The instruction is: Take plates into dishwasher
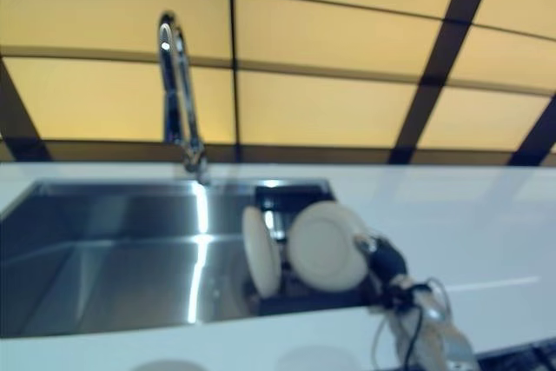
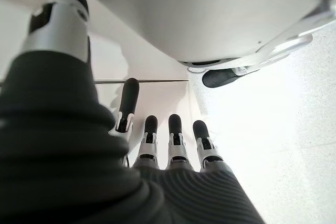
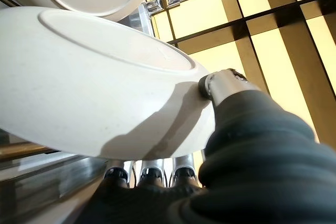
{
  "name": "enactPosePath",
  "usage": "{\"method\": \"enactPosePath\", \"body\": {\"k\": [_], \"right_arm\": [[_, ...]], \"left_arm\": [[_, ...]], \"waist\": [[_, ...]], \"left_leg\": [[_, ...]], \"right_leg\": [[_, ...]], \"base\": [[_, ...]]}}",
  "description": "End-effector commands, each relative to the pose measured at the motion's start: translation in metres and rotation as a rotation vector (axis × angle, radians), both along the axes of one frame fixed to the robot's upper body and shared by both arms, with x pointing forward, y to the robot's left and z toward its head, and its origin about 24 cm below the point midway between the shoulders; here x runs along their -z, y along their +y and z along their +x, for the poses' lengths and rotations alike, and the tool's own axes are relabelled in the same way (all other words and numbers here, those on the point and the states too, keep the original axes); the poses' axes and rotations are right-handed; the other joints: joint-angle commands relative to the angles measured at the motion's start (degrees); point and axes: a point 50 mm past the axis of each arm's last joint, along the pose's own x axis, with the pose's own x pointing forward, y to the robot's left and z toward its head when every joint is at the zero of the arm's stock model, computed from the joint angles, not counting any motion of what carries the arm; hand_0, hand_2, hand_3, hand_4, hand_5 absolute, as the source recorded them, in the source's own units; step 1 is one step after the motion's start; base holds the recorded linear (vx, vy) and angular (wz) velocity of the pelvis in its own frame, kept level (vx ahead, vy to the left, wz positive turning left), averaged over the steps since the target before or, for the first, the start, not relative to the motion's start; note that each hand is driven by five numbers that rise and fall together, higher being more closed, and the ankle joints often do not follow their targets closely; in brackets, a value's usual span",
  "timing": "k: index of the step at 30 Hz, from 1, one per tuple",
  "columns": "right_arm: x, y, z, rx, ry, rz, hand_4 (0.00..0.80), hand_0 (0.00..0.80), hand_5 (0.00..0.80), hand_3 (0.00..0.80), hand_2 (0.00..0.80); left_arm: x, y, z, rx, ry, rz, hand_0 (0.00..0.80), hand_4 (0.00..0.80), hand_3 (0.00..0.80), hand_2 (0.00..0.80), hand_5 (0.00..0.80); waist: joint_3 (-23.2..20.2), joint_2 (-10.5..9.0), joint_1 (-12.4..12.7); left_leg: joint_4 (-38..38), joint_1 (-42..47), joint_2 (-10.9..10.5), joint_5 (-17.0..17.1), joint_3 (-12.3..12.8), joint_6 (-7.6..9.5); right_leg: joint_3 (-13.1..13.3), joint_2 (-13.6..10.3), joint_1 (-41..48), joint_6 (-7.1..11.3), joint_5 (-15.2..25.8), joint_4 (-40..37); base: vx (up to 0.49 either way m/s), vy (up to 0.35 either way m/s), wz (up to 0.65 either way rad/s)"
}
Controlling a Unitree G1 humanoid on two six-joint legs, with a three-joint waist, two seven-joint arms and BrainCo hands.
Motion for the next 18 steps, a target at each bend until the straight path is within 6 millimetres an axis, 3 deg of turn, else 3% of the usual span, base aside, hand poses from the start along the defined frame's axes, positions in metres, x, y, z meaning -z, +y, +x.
{"method": "enactPosePath", "body": {"k": [1,3,18], "right_arm": [[-0.002,0.019,0.002,-0.026,-0.024,0.016,0.800,0.800,0.800,0.800,0.800],[-0.025,0.017,0.009,-0.009,-0.108,0.006,0.800,0.800,0.800,0.800,0.800],[-0.109,0.009,0.015,0.097,-0.417,-0.041,0.800,0.800,0.800,0.800,0.800]], "left_arm": [[-0.012,-0.004,0.054,0.051,-0.163,0.006,0.000,0.000,0.000,0.000,0.000],[-0.012,-0.003,0.052,0.051,-0.164,0.005,0.000,0.000,0.000,0.000,0.000],[-0.011,0.000,0.044,0.055,-0.149,0.008,0.000,0.000,0.000,0.000,0.000]], "waist": [[4.1,-0.48,1.8],[4.1,-0.41,1.7],[3.7,-0.39,1.7]], "left_leg": [[1.4,-2.9,-2.5,0.2,-0.9,2.93],[1.4,-2.9,-2.4,0.1,-0.7,3.02],[1.5,-2.7,-2.2,-0.1,-0.1,3.01]], "right_leg": [[-0.5,-3.1,3.5,5.84,-2.7,2.1],[-0.3,-3.1,3.3,5.80,-2.7,2.3],[0.3,-3.2,3.4,5.55,-2.7,2.2]], "base": [[0.000,0.000,0.00],[0.000,0.000,0.00],[0.001,0.000,0.00]]}}
